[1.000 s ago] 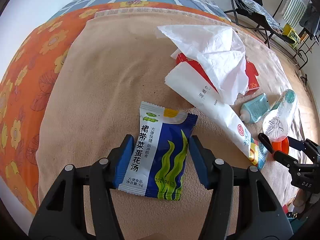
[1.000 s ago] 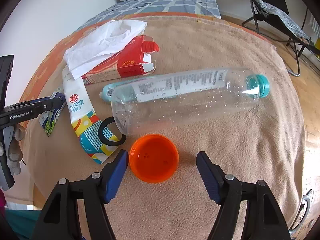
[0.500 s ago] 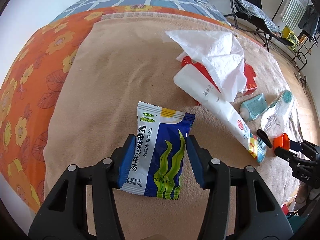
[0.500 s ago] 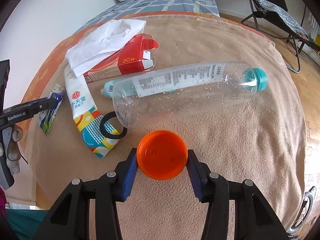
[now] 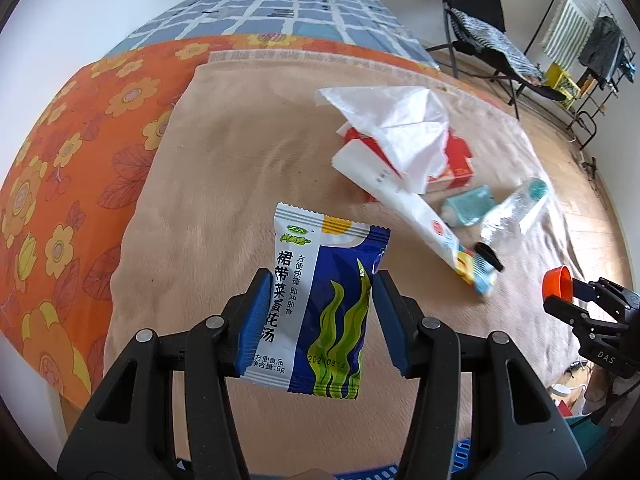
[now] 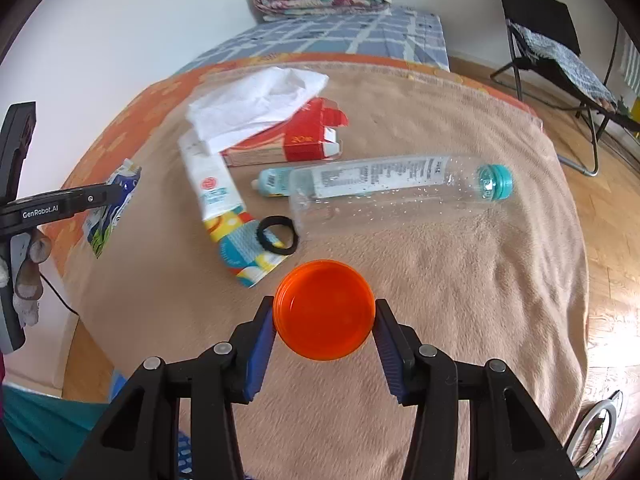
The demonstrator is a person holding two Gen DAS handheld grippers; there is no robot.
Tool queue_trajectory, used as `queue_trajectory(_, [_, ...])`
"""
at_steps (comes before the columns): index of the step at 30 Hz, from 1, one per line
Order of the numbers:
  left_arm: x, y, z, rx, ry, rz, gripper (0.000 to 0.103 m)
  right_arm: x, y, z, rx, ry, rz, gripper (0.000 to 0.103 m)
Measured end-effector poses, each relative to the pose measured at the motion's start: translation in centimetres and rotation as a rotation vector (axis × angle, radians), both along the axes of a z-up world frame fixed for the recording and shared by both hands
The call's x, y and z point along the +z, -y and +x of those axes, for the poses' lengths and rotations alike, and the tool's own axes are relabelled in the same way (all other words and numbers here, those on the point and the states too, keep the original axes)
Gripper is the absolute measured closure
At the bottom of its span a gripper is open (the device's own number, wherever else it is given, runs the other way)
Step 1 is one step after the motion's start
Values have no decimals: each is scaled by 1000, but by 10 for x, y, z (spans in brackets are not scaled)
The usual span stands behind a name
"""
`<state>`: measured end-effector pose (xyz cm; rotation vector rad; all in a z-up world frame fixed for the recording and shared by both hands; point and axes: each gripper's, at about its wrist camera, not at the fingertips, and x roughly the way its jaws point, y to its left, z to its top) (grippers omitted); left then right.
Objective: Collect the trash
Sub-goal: 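Carry packet and orange cap to the blue basket and release both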
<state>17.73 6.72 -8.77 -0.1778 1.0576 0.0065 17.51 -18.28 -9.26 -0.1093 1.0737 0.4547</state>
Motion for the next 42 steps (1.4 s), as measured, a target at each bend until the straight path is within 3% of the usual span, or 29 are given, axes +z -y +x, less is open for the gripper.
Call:
queue_trajectory(10, [26,14,-43,-30,53,-34,50,34,-2,-48,71,77,40,54])
queue_trajectory(20, [23,43,-92,-90,48,-55,50,46,-7,-102,154,91,83,53])
queue_trajectory(42, [-18,90,-185,-144,-16,-98,50,19,-18,-188,246,24,108,53])
